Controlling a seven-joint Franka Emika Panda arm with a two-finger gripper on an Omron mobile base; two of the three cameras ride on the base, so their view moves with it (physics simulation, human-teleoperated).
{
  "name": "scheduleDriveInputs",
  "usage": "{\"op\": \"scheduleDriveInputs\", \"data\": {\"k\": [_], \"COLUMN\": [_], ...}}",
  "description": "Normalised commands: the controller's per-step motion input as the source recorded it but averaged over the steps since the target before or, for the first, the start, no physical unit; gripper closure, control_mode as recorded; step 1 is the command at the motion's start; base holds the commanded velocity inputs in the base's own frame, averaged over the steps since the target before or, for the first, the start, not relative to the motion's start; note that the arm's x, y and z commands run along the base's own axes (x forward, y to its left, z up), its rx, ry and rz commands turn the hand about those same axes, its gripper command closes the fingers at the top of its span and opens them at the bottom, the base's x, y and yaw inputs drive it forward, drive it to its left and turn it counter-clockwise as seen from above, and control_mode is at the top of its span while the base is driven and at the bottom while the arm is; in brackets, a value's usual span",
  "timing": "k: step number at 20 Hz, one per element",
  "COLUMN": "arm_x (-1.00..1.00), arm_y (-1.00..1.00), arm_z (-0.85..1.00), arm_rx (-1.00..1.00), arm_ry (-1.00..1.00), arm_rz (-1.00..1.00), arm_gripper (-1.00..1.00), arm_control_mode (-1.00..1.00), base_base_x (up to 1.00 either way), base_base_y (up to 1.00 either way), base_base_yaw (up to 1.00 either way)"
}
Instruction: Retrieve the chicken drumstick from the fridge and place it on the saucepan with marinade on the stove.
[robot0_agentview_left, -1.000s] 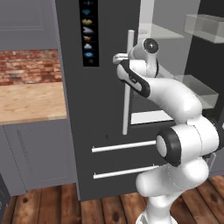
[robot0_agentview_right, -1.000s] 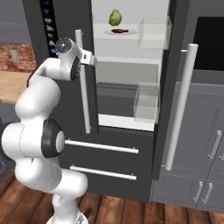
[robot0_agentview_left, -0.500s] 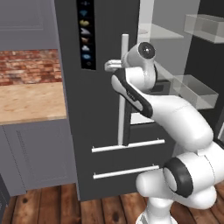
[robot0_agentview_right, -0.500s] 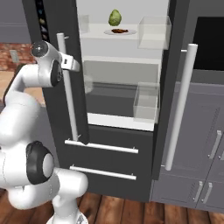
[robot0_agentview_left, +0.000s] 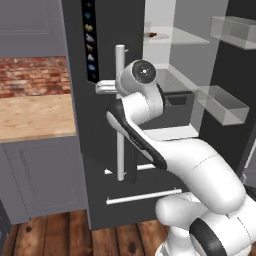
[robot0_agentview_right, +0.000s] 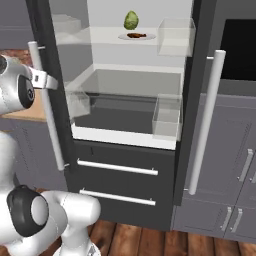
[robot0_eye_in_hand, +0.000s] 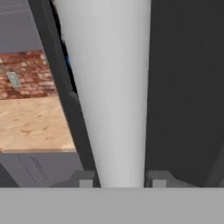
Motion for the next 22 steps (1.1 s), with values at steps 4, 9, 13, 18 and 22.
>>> {"op": "scheduleDriveInputs", "data": {"k": [4, 9, 13, 18, 22], "arm_x": [-0.64, -0.28, -0.2, -0.67, -1.0], "arm_y": [1.0, 0.97, 0.44, 0.03, -0.54], "arm_z": [0.0, 0.0, 0.0, 0.0, 0.0], "arm_rx": [0.0, 0.0, 0.0, 0.0, 0.0], "arm_ry": [0.02, 0.06, 0.0, -0.01, -0.15], "arm_rz": [0.0, 0.01, 0.18, 0.27, 0.16], "arm_gripper": [1.0, 1.0, -1.0, -1.0, -1.0], "arm_control_mode": [-1.0, -1.0, -1.0, -1.0, -1.0], "base_base_x": [0.0, 0.0, 0.0, 0.0, 0.0], "base_base_y": [0.0, 0.0, 0.0, 0.0, 0.0], "base_base_yaw": [0.0, 0.0, 0.0, 0.0, 0.0]}}
